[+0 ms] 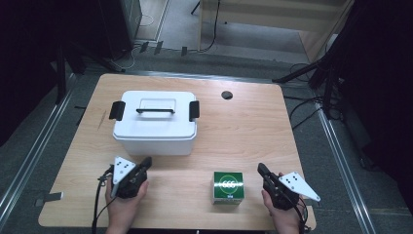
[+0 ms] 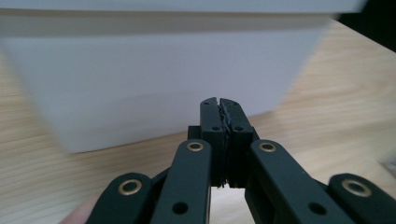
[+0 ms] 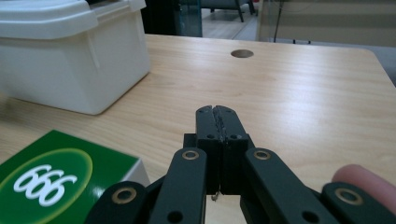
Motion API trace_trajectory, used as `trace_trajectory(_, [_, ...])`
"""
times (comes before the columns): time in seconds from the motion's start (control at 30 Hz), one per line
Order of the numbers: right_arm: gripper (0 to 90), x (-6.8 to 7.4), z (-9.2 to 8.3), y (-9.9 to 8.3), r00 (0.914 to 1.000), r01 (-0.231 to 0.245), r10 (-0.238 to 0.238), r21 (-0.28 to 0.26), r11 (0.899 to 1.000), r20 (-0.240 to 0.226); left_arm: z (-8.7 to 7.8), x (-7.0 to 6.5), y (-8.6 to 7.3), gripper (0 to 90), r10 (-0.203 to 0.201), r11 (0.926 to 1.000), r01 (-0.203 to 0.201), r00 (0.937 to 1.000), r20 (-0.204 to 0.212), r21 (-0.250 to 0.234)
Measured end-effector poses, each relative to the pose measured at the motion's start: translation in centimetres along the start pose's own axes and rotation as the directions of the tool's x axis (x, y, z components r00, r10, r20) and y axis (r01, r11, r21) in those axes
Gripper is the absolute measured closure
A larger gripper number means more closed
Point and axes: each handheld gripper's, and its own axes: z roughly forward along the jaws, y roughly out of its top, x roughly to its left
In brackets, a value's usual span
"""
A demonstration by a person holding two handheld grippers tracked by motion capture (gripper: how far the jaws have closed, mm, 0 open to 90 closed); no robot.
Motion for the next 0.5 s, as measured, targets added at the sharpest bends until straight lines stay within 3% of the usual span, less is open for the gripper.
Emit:
trace_trajectory(0.1, [90.0,-0.1,0.7,1.2,0.9996,0.026,-0.026,-0.008,1.0,-0.014,-0.4,2.3,0.3,90.0,-0.035,0.9993,0.035,0.9979,-0.055,-0.012])
trace_trajectory(0.2, [90.0,-0.2,1.8,2.4,0.9989,-0.008,0.007,-0.019,1.0,-0.046,-0.8,4.5,0.8,90.0,-0.07,0.9972,0.067,0.9911,-0.113,-0.034])
trace_trajectory(0.23, [90.0,-0.2,1.8,2.4,0.9989,-0.008,0.007,-0.019,1.0,-0.046,-0.8,4.5,0.8,90.0,-0.07,0.9972,0.067,0.9911,-0.113,-0.034])
trace_trajectory(0.27, [90.0,0.1,2.7,3.2,0.9984,0.005,-0.006,-0.021,1.0,-0.057,-0.8,5.9,1.3,90.0,-0.095,0.9949,0.088,0.9849,-0.145,-0.049])
trace_trajectory(0.37, [90.0,1.0,4.0,4.1,0.9958,0.027,-0.028,-0.012,1.0,-0.087,-0.8,7.6,2.0,90.0,-0.111,0.9927,0.1,0.9765,-0.185,-0.068])
trace_trajectory(0.5, [90.0,2.2,5.9,5.3,0.9891,0.072,-0.072,-0.003,0.997,-0.129,-0.4,9.3,3.1,90.0,-0.118,0.9914,0.103,0.9705,-0.21,-0.081])
